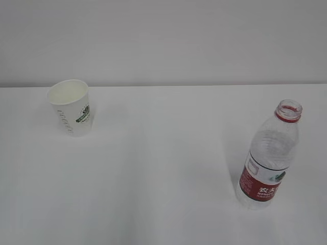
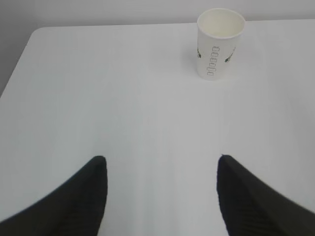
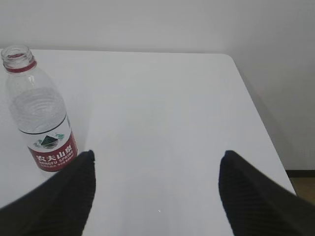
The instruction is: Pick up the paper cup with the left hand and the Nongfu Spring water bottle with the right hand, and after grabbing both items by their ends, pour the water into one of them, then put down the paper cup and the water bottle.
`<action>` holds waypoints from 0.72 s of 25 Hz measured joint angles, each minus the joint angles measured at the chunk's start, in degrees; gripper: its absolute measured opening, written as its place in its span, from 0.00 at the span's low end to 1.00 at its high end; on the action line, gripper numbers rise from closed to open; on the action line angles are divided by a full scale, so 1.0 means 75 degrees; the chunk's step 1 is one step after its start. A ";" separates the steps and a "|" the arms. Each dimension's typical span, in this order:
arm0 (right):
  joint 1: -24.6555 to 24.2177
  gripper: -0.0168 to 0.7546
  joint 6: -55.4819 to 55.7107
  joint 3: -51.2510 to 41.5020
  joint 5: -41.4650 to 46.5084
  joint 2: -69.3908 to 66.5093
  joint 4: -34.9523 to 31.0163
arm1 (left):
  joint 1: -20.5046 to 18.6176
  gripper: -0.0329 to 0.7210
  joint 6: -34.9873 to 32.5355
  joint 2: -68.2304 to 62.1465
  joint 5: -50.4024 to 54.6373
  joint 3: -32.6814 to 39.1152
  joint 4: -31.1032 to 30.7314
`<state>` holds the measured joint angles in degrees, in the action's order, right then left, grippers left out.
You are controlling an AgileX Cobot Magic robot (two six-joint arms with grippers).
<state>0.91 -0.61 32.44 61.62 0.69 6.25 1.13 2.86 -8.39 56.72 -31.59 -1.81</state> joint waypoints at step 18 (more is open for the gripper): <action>0.0000 0.78 0.0000 0.0000 -0.0961 -0.0848 0.0000 | 0.0000 0.72 0.0000 -0.0977 -0.1040 -0.0016 0.0016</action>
<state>0.91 -0.61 32.44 54.42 -5.66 6.25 1.13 2.86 -15.71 48.92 -31.71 -1.69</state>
